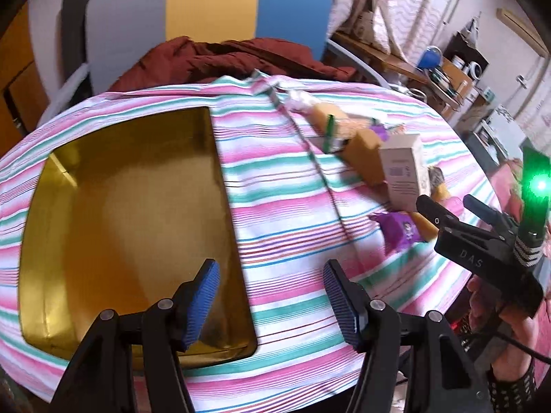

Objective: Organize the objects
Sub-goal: 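Move both tools from the gold tray toward the pile of items, then grasp the purple packet with the left tool while the right tool grasps the cream box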

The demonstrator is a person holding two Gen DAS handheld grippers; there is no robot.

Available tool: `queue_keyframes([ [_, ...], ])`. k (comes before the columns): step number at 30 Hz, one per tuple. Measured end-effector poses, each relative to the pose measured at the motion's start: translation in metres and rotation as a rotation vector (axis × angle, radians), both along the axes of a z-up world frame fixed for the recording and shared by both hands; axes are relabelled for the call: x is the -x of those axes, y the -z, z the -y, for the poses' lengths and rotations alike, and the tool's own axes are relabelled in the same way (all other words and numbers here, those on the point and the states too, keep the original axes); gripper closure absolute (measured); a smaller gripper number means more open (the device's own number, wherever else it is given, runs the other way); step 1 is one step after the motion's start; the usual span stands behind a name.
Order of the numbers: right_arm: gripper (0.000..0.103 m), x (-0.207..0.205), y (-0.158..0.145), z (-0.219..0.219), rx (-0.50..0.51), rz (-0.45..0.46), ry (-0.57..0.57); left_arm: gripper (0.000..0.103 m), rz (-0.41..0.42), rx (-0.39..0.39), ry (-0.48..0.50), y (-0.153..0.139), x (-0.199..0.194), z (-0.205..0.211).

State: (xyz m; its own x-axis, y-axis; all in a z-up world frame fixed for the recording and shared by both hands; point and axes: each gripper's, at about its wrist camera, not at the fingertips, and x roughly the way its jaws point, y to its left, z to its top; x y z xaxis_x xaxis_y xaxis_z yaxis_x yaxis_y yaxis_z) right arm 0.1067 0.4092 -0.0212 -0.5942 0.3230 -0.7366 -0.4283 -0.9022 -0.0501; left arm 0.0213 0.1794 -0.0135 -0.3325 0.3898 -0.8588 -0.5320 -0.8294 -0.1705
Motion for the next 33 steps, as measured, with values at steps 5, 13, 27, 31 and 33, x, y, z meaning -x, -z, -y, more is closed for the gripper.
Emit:
queue_keyframes([
  [5, 0.001, -0.019, 0.02, -0.04, 0.002, 0.02, 0.041, 0.039, 0.078, -0.048, 0.057, 0.011, 0.001, -0.018],
  [13, 0.006, -0.027, 0.033, -0.055, -0.038, -0.022, -0.006, 0.039, 0.137, -0.081, 0.151, 0.028, -0.001, -0.058],
  [27, 0.023, -0.055, 0.024, -0.068, 0.02, -0.096, -0.053, 0.036, 0.165, -0.135, 0.294, 0.071, -0.007, -0.16],
  [31, 0.023, -0.064, 0.02, -0.079, 0.058, -0.125, -0.001, 0.036, 0.079, -0.095, 0.331, 0.08, -0.013, -0.179],
  [33, 0.023, -0.062, 0.018, -0.078, 0.067, -0.138, -0.011, 0.036, 0.041, -0.068, 0.341, 0.083, -0.015, -0.182],
])
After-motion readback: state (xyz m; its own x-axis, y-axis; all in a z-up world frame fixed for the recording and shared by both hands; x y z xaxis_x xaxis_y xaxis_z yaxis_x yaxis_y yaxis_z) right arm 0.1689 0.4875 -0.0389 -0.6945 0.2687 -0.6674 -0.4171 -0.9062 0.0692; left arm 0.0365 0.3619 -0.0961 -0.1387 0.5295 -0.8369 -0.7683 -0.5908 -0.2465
